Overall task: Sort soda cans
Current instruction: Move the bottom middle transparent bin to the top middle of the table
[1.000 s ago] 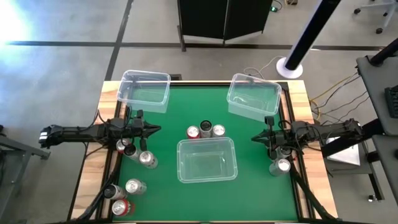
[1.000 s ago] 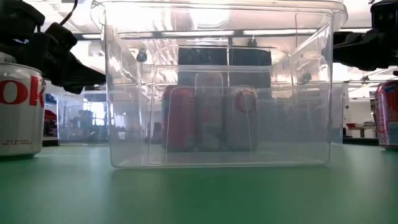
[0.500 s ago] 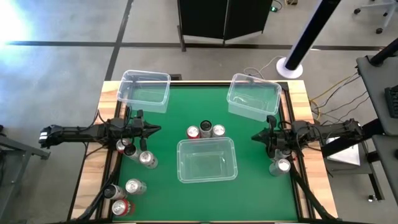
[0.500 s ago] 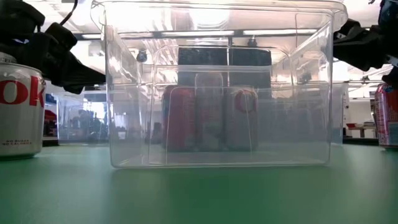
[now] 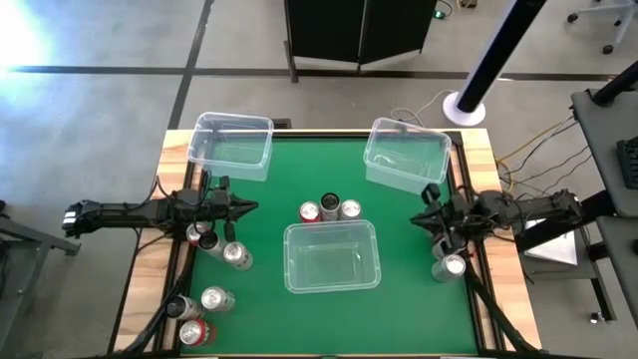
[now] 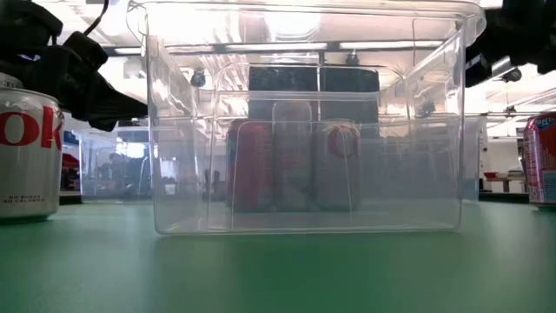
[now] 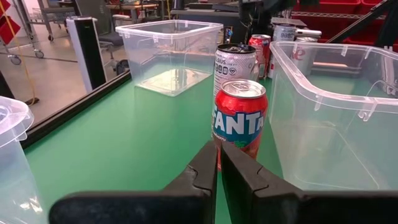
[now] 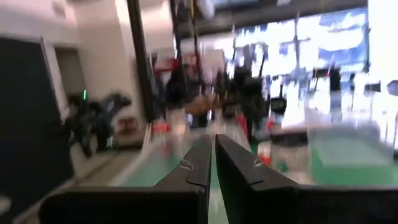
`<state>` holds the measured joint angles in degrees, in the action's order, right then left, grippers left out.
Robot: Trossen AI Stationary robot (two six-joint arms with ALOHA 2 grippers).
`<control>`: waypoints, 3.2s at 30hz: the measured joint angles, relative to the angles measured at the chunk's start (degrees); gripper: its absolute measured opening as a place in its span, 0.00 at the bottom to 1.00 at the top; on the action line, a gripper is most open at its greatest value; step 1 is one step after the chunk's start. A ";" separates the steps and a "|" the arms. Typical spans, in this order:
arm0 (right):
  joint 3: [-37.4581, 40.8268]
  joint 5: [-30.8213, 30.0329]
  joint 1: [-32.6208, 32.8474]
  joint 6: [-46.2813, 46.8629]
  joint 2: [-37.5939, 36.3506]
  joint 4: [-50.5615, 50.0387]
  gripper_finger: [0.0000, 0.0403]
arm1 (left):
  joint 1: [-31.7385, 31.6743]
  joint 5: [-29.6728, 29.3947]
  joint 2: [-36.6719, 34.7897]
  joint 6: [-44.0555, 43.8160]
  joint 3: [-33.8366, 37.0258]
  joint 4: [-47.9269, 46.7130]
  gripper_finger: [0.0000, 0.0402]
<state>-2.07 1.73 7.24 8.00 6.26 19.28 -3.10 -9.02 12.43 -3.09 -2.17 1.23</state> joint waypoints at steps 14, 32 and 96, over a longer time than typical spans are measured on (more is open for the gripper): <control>-30.36 -17.21 -0.05 0.40 39.86 -18.14 0.39 | 0.01 0.00 0.00 0.00 0.00 0.00 0.01; -75.31 -10.75 5.79 0.87 78.87 -54.28 0.66 | 0.00 0.00 0.00 0.00 0.00 0.01 0.01; -124.07 -18.41 19.95 8.40 100.91 -70.67 0.06 | 0.03 0.59 0.00 -8.43 0.00 0.92 0.01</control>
<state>-126.15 -16.68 27.19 16.40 107.18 -51.39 -3.07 -8.43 12.43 -11.52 -2.17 2.15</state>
